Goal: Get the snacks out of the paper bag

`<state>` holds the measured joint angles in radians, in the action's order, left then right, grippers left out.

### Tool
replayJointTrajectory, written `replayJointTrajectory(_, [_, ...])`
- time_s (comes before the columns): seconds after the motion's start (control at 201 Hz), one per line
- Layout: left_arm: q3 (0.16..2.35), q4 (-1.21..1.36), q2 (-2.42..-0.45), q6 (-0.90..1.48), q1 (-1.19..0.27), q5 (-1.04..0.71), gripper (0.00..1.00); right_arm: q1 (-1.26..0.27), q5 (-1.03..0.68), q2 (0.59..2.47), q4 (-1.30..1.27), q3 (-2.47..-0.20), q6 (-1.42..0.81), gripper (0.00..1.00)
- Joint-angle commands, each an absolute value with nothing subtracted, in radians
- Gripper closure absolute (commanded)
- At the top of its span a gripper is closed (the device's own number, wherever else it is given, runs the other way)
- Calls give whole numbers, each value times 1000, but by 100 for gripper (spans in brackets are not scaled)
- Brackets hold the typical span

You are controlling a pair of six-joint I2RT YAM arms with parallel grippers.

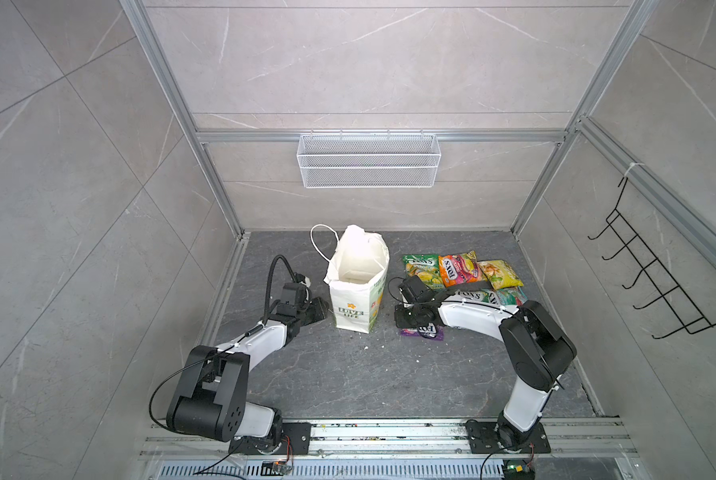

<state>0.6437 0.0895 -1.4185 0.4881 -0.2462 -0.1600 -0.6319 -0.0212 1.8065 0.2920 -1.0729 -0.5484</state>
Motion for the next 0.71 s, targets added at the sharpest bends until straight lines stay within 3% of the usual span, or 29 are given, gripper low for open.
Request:
replayJointTrajectory(0.0, [676,122,-1428,465,-245,-154,55,-632,96,1761,358,-1055,-559,84])
replayJointTrajectory(0.333, [703,123,-1465,465,-256,-160,55,-600,111,1761,387,-1057,-574,83])
replayJointTrajectory(0.702, [705,144,-1496,512,-310,-148,56,-588,40,1698,330,-1129,-523,72])
